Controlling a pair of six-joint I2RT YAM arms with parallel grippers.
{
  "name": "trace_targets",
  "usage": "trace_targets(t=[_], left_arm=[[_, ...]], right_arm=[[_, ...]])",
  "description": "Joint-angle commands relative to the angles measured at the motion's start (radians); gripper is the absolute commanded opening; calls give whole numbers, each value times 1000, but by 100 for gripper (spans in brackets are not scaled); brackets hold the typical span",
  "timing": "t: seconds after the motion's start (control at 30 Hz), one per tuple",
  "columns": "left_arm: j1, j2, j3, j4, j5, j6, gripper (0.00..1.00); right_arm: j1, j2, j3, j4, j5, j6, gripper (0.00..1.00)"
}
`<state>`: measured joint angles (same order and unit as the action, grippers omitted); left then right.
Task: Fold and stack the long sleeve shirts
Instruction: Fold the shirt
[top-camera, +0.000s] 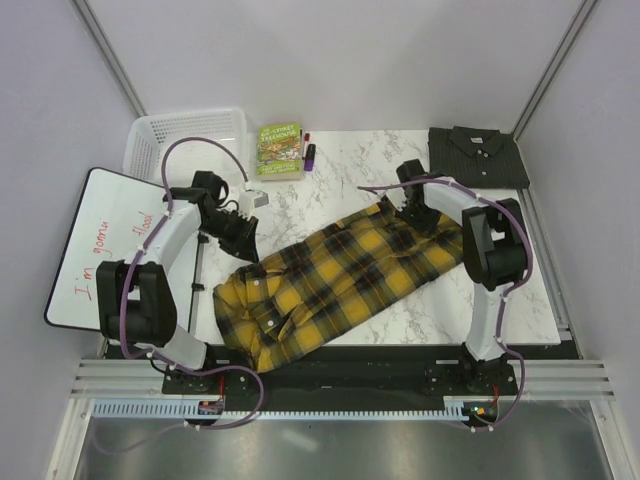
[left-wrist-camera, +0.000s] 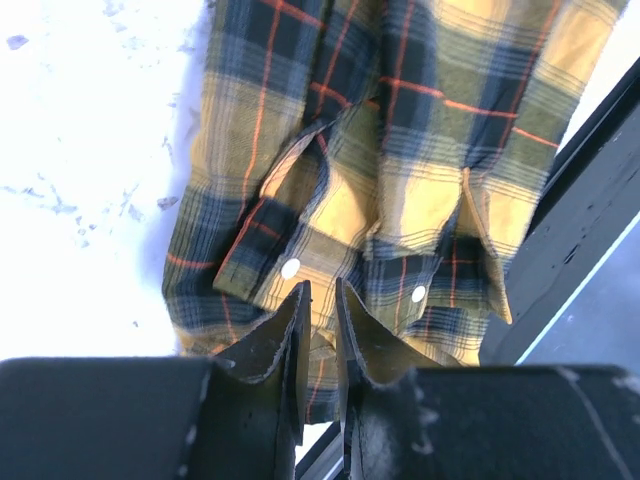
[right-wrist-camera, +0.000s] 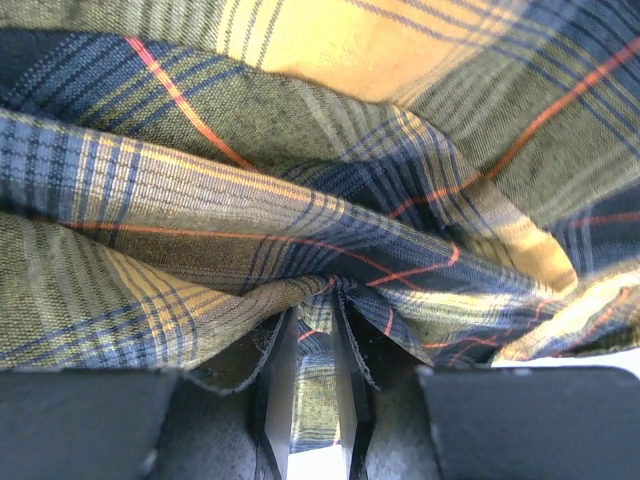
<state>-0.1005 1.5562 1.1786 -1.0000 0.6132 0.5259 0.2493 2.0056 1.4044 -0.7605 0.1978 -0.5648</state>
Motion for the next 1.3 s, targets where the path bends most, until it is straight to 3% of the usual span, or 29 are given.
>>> trace_targets(t=[0.0,0.13,0.23,0.33,0.5,0.7,0.77,0.9,1.27], left_arm=[[60,-38,-14,-6,92,49,22],[73,-24,-25,-6,102,60,22],[74,-28,-34,-9,106,68,23],[74,-30,-43,-9,92,80,23],[74,-31,-34,-6,102,80,24],[74,-25,-34,27,103,52,24],[74,-22,-28,35,102,39,24],[74,-28,-13,37,105,19,24],[81,-88,-63,38,69,63,26]], right_arm=[[108,129,169,104,25,-1,28],[195,237,359,131,86,-15,30],[197,321,623,119,138,5,33],[176,303,686,80,100,34,36],[159,86,500,70,71,72,40],[127,-47,271,-2,-145,241,37],[128,-44,214,-5,-227,307,36],[128,4,171,27,-239,339,34],[122,203,280,133,-25,243,27]])
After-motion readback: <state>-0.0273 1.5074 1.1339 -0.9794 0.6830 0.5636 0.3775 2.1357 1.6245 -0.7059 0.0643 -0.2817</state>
